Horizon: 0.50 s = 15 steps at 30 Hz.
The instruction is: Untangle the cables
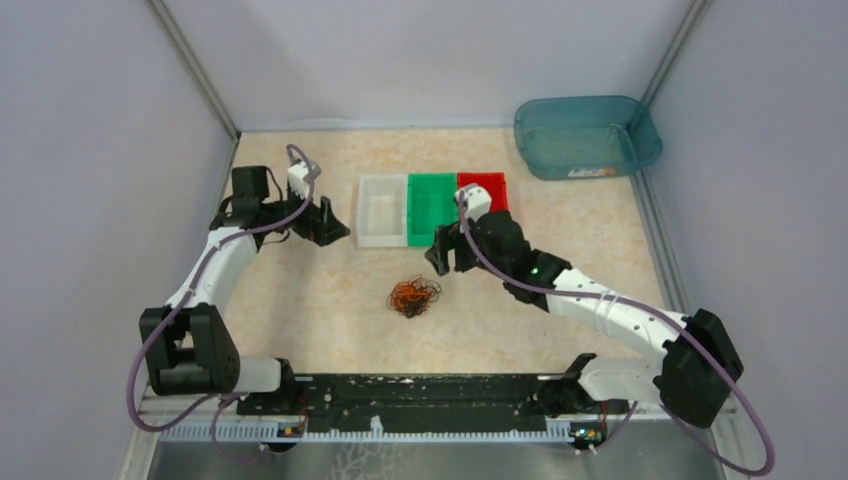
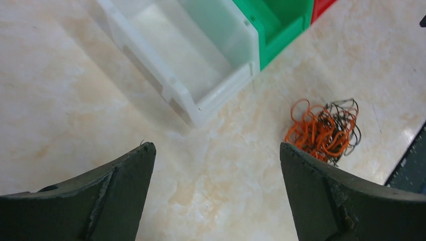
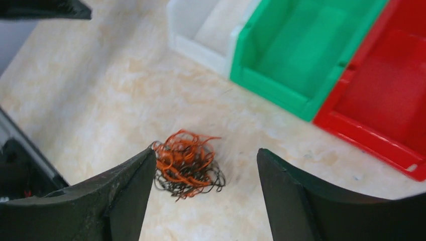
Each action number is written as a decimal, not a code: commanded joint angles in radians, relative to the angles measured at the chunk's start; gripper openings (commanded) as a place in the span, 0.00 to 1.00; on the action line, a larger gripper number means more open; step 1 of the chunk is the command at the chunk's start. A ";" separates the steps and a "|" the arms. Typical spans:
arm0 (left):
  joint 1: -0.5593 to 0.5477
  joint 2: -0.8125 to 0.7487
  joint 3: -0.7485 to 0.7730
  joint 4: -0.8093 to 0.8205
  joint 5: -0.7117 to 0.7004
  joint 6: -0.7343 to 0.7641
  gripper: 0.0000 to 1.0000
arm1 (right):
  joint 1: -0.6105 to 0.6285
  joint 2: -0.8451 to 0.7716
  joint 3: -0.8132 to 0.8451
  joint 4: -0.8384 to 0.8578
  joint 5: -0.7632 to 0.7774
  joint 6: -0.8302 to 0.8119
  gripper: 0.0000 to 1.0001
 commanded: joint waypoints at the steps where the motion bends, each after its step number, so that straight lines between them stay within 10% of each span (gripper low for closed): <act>1: -0.001 0.008 0.014 -0.257 0.091 0.160 0.99 | 0.113 0.015 -0.016 -0.009 -0.060 -0.114 0.70; 15: -0.041 -0.137 -0.113 -0.228 0.080 0.156 0.99 | 0.235 0.305 0.080 0.036 -0.084 -0.169 0.45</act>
